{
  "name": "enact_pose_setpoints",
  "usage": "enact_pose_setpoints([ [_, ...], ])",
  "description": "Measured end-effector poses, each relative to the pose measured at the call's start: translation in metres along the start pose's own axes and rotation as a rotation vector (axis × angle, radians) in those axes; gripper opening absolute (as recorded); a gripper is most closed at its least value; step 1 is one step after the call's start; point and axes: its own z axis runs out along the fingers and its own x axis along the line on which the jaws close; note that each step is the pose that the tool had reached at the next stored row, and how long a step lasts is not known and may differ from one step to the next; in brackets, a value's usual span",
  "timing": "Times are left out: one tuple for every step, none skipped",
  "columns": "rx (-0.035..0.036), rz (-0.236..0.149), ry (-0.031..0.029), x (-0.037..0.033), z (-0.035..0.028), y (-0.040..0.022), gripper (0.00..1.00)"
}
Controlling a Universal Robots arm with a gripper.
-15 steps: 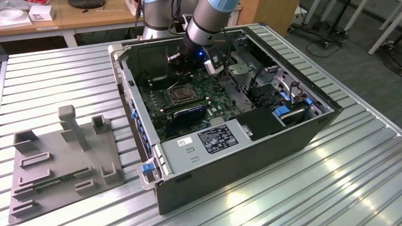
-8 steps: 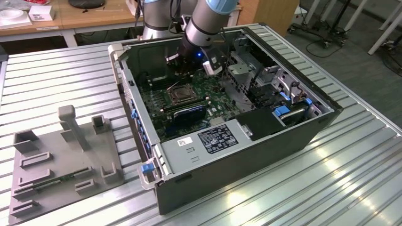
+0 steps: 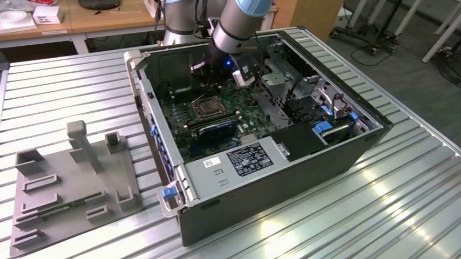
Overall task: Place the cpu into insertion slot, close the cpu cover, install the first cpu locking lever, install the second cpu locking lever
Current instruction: 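Install the first cpu locking lever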
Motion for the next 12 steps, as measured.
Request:
enact_pose_setpoints([
  [0.0003,0.000,0.0014,-0.0002,0.0004,-0.0002,0.11],
  [0.0003,0.001,0.0029,-0.0006,0.0008,-0.0004,0.11],
  [0.0005,0.002,0.0049,-0.0010,0.0013,-0.0007,0.11],
  [0.0007,0.003,0.0075,-0.0016,0.0020,-0.0010,0.11],
  [0.0008,0.003,0.0101,-0.0022,0.0027,-0.0012,0.11],
  [0.0009,0.004,0.0131,-0.0028,0.0033,-0.0015,0.11],
  [0.0011,0.005,0.0162,-0.0035,0.0040,-0.0017,0.11],
  [0.0013,0.006,0.0198,-0.0043,0.0047,-0.0020,0.11],
  [0.0015,0.008,0.0240,-0.0053,0.0053,-0.0022,0.11],
  [0.0019,0.010,0.0287,-0.0065,0.0058,-0.0025,0.11],
  [0.0022,0.011,0.0337,-0.0077,0.0063,-0.0027,0.11],
  [0.0026,0.013,0.0391,-0.0090,0.0068,-0.0030,0.11],
])
